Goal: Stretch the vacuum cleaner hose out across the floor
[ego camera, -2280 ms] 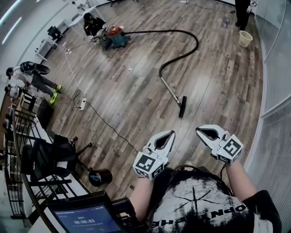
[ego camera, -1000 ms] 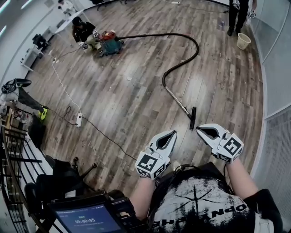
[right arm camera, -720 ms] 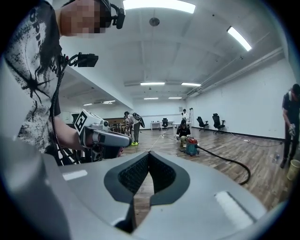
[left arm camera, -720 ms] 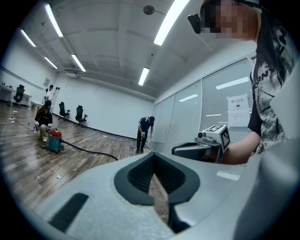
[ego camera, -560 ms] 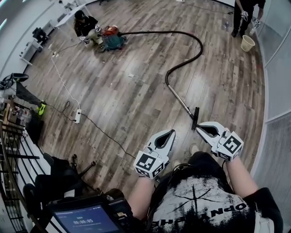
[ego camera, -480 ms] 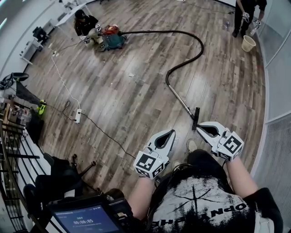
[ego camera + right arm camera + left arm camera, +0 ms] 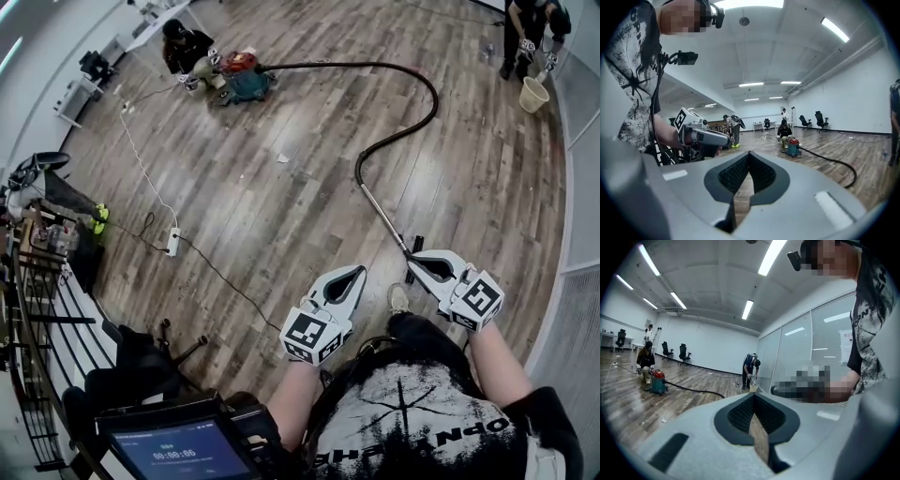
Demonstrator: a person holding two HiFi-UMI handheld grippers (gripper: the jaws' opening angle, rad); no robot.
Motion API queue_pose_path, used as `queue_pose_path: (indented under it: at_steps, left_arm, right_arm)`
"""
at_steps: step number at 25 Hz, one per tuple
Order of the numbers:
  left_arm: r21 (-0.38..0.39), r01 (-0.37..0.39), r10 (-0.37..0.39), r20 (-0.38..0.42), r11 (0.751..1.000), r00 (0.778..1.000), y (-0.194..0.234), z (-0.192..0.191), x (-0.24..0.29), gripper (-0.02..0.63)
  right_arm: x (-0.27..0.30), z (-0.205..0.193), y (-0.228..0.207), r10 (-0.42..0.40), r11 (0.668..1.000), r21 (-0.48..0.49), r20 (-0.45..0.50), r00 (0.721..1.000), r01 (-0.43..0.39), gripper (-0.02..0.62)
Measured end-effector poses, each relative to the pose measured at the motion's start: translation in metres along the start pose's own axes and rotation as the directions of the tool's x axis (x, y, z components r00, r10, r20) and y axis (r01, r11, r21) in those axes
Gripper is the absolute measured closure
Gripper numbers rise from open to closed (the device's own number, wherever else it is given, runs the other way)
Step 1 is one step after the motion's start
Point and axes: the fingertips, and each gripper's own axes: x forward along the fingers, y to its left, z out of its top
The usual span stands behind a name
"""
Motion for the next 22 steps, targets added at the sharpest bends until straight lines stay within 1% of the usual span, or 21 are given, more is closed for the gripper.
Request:
queue_pose_path:
  at_steps: [2,5,8,11,13,18,22]
  left_arm:
    - [0.006,-0.006,0.006,0.003,1.0,1.0,0.01,0.014,0.024,0.606]
    - [0.013,-0.014,0.014,0.018,1.0,1.0,0.022,0.034,0.053,0.606]
    - [0.017,-0.036,0.036,0.019,0.999,0.999,0.035,0.047,0.076,0.606]
    - [0.02,-0.056,0.056,0.019,0.998,0.998,0.047,0.056,0.097,0.606]
    - [0.026,-0.07,0.069,0.022,0.997,0.997,0.055,0.061,0.11,0.606]
    - [0.044,-0.089,0.087,0.033,0.995,0.996,0.067,0.079,0.136,0.606]
    - [0.041,-0.11,0.108,0.052,0.993,0.993,0.079,0.09,0.141,0.606]
  right_arm:
    - [0.0,0.006,-0.029,0.001,1.0,-0.003,0.011,1.0,-0.001,0.588]
    - [-0.001,0.016,-0.068,0.01,0.999,-0.043,0.043,0.999,-0.008,0.588]
    - [0.0,0.024,-0.098,0.011,1.0,-0.021,0.038,0.999,-0.011,0.588]
    - [0.005,0.03,-0.125,0.03,0.998,-0.048,0.054,0.998,-0.028,0.588]
    - [0.009,0.031,-0.141,0.045,0.998,-0.054,0.055,0.997,-0.042,0.588]
    - [0.018,0.038,-0.172,0.069,0.997,-0.025,0.045,0.997,-0.068,0.588]
    - [0.027,0.045,-0.186,0.081,0.995,-0.055,0.05,0.995,-0.078,0.588]
